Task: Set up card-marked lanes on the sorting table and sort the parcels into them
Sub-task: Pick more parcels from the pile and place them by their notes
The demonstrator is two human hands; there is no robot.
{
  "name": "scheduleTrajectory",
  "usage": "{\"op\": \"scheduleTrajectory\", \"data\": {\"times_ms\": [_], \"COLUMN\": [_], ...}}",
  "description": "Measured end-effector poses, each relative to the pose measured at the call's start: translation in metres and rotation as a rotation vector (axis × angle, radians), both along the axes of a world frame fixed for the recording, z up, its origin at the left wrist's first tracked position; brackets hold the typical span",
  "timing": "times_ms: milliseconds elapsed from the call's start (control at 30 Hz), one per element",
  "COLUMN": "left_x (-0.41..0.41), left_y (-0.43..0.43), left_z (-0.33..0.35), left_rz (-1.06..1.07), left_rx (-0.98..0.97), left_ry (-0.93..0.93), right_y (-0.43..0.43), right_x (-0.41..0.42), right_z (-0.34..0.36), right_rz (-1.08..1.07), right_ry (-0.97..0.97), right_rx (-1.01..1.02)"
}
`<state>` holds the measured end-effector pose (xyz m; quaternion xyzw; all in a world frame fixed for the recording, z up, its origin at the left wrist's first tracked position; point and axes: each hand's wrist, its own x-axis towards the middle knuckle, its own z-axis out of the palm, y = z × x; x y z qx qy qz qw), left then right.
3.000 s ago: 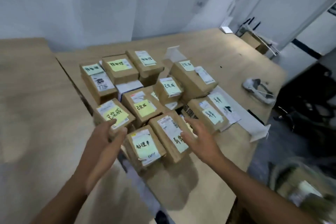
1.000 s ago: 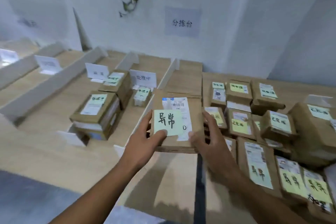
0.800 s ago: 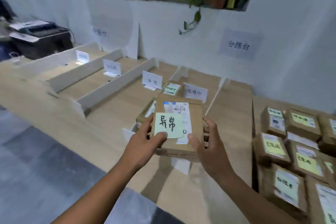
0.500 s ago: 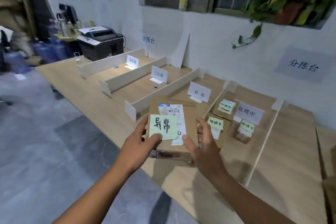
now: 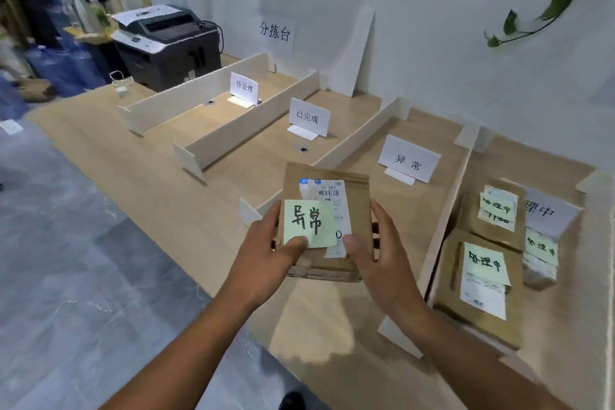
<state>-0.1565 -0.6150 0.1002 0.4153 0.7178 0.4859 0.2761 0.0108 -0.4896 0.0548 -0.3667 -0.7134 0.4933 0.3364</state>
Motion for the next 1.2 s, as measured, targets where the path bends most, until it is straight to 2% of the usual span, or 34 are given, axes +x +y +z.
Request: {"op": "scheduleTrajectory", "data": {"times_ms": [200, 367, 533, 633, 733, 867, 967, 1100, 1200], "left_x": [-0.067, -0.086, -0.119, -0.143, -0.164, -0.172, -0.174, -0.161, -0.132], "left_y": [0.112, 0.208, 0.306, 0.351, 0.394, 0.424, 0.421, 0.404, 0.391], "left_z": [-0.026, -0.062, -0.108, -0.140, -0.175, -0.205, -0.211, -0.181, -0.138], "left_rz": [-0.181, -0.176, -0.271, -0.283, -0.307, -0.370, -0.379, -0.358, -0.381], "left_rx": [-0.209, -0.312, -0.293, -0.347, -0.388, -0.464, -0.439, -0.312, -0.210], "left_ry": [-0.023, -0.023, -0.027, -0.072, -0.037, -0.019, -0.004, 0.164, 0.255], "right_y": [0.071, 0.134, 0.212, 0.253, 0.288, 0.309, 0.305, 0.292, 0.279], "right_x": [-0.039, -0.062, -0.093, -0.119, -0.142, -0.160, -0.162, -0.149, -0.121], "right_z": [-0.037, -0.058, -0.092, -0.120, -0.145, -0.173, -0.188, -0.171, -0.129], "right_rz": [-0.176, -0.307, -0.376, -0.400, -0.418, -0.459, -0.475, -0.505, -0.563], "right_ry": [-0.051, -0.118, -0.197, -0.190, -0.233, -0.304, -0.311, -0.273, -0.212], "right_rx": [-0.098, -0.145, -0.192, -0.274, -0.322, -0.368, -0.350, -0.377, -0.292]}}
